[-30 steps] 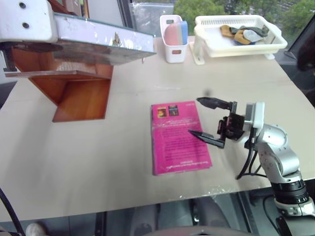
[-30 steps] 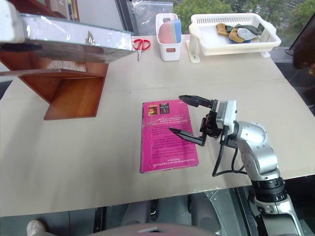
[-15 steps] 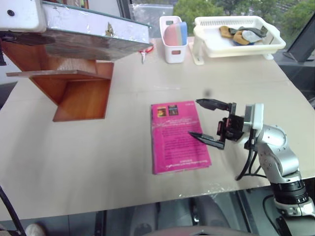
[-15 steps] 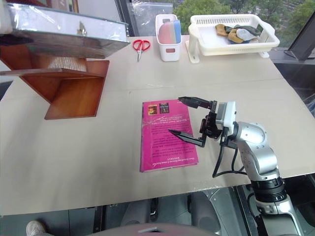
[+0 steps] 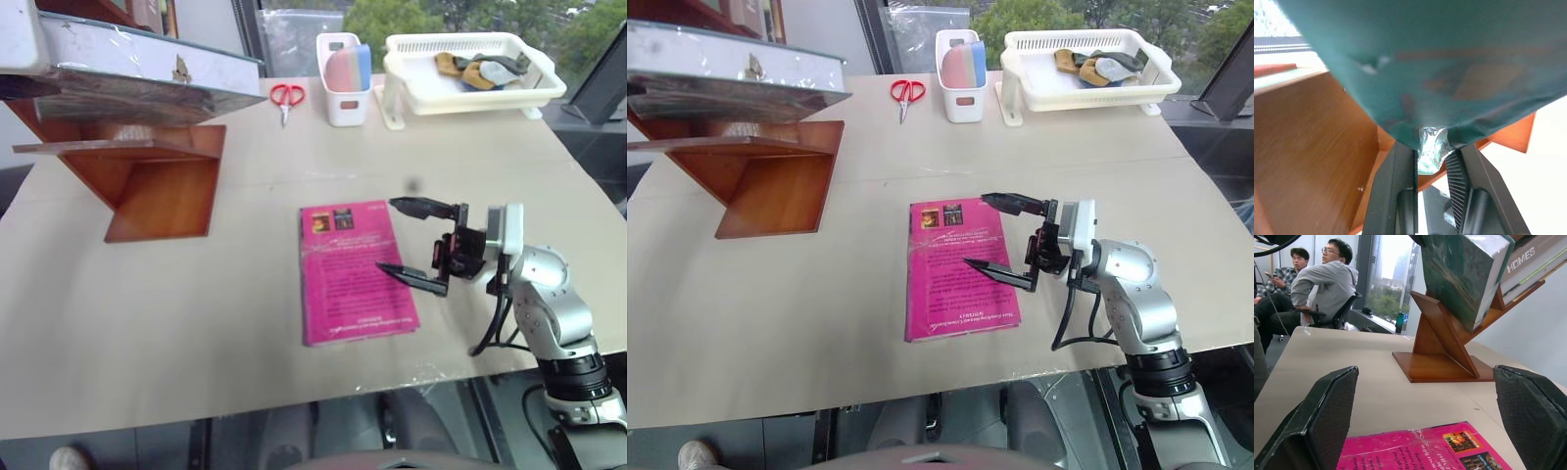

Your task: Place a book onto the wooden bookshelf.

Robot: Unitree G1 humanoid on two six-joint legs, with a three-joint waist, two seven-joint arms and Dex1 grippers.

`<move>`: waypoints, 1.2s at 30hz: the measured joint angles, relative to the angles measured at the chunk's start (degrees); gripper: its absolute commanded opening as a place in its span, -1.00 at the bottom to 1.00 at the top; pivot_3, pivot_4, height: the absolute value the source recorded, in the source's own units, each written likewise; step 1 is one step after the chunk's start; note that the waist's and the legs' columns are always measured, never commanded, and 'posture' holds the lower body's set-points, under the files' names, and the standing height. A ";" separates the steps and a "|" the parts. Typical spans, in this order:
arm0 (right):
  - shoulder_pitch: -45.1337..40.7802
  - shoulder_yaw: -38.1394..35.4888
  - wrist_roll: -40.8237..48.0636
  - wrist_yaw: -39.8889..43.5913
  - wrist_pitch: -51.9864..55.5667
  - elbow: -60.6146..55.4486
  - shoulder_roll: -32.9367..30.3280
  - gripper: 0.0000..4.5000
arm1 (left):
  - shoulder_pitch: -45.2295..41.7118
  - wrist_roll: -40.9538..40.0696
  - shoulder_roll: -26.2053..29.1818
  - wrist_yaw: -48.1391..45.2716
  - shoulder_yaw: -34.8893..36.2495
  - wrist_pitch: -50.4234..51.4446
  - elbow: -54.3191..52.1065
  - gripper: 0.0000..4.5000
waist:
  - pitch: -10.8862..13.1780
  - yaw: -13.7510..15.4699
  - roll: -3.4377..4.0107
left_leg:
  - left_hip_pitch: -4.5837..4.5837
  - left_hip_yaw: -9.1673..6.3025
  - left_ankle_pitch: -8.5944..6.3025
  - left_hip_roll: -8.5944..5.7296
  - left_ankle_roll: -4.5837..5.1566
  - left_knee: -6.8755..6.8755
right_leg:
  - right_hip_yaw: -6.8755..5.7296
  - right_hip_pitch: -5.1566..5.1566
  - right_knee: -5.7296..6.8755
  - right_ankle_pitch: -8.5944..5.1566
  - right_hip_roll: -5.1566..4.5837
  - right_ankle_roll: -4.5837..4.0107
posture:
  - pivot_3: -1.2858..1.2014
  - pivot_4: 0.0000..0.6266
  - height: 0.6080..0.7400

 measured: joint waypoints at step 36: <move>-2.14 3.60 -2.20 -0.79 -3.88 4.45 9.19 1.00 | 13.30 4.04 8.69 1.81 3.50 0.34 -0.29 -0.79 | -0.01 0.18 0.02 | 0.21 0.03 0.05 0.12 -0.05 0.04 | 0.03 0.07 0.17 -0.02 0.11 0.03 | 0.03 -0.52 1.00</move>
